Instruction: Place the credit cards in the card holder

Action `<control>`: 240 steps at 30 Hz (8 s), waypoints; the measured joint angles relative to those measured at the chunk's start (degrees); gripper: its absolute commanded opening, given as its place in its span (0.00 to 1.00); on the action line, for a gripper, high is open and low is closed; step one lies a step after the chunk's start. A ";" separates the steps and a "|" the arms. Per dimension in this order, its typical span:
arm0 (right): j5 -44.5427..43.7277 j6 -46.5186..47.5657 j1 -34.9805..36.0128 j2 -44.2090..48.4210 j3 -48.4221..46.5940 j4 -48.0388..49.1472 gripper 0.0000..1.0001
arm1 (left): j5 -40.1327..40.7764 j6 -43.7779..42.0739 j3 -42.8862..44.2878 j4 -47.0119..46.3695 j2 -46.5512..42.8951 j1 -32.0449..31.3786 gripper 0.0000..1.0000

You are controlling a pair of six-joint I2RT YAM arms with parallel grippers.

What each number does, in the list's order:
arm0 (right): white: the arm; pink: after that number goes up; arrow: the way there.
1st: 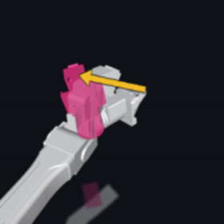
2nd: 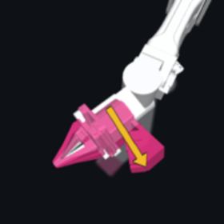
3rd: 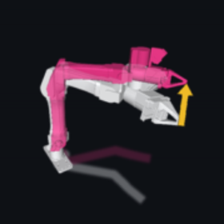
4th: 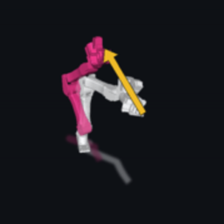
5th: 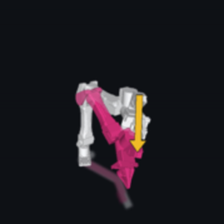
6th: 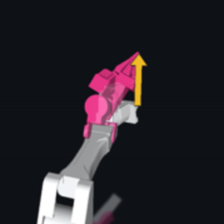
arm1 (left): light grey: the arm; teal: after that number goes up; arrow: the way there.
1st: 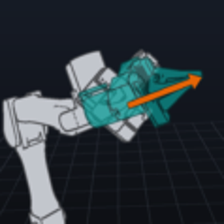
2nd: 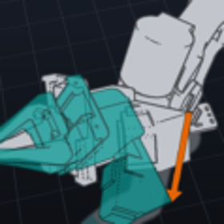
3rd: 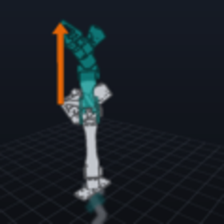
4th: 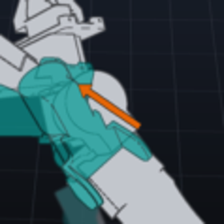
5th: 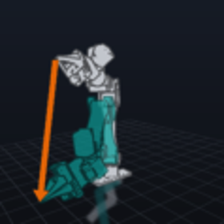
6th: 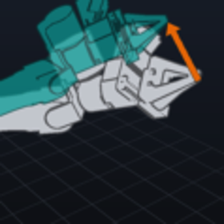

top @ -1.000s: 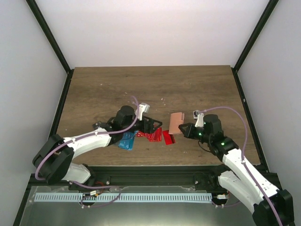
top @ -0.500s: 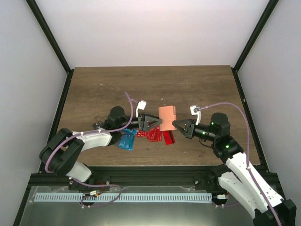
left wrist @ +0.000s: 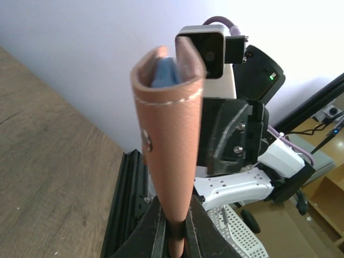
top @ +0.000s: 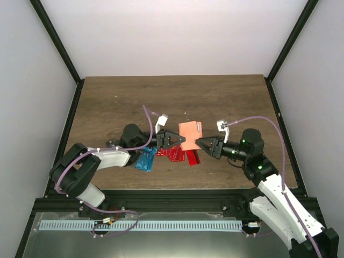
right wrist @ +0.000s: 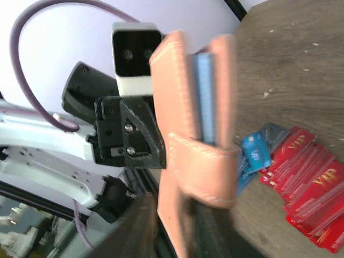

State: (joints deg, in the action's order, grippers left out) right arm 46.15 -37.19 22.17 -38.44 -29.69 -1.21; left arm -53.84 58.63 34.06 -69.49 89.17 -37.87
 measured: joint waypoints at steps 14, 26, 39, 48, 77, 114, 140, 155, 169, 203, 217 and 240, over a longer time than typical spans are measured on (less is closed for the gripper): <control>-17.94 -5.68 0.02 2.91 -8.37 -16.98 1.00 | 26.43 -33.86 3.10 31.67 -14.45 -0.79 0.06; -20.44 -22.49 0.02 0.11 -8.02 -22.27 1.00 | 37.53 -62.07 -9.49 11.80 -14.97 -4.44 0.04; -5.57 -34.18 0.00 -3.74 -0.96 -7.65 1.00 | 22.62 -89.77 -14.10 -1.42 -10.21 -6.56 0.04; -1.53 -39.39 0.02 -4.90 -0.15 -0.44 0.94 | 20.76 -95.34 -14.08 -3.72 -8.81 -7.30 0.04; 0.04 -32.52 0.52 -6.67 -0.57 3.98 0.01 | 23.71 -87.89 -10.97 -5.31 -9.20 -10.64 0.58; -5.70 0.22 0.52 3.63 1.44 15.72 0.01 | 21.18 -23.04 7.39 48.50 -22.47 -11.10 0.51; -17.16 2.38 0.52 5.18 -1.38 0.52 0.92 | 25.59 -19.80 8.17 46.51 -16.70 -12.44 0.04; -29.97 3.78 8.15 -8.24 -11.39 -23.04 0.74 | 39.39 -30.77 14.25 63.08 -15.15 -12.44 0.04; -31.61 3.19 10.75 -15.76 -13.79 -20.41 0.69 | 39.39 -32.26 15.23 65.61 -13.16 -12.46 0.04; -24.79 -1.14 3.76 -4.76 -3.54 -11.85 0.54 | 38.86 -39.23 19.89 75.41 -14.38 -12.22 0.04; -17.94 -1.33 3.78 -4.50 -2.69 -7.85 0.42 | 37.70 -39.12 20.26 77.13 -15.76 -12.15 0.04; -18.03 -3.28 3.76 -2.80 0.13 -8.72 0.01 | 31.23 -36.09 20.22 72.11 -15.23 -12.15 0.07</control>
State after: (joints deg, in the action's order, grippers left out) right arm 28.12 -40.47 25.93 -41.23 -29.56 -9.93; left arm -22.61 22.55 54.28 2.61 73.93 -50.02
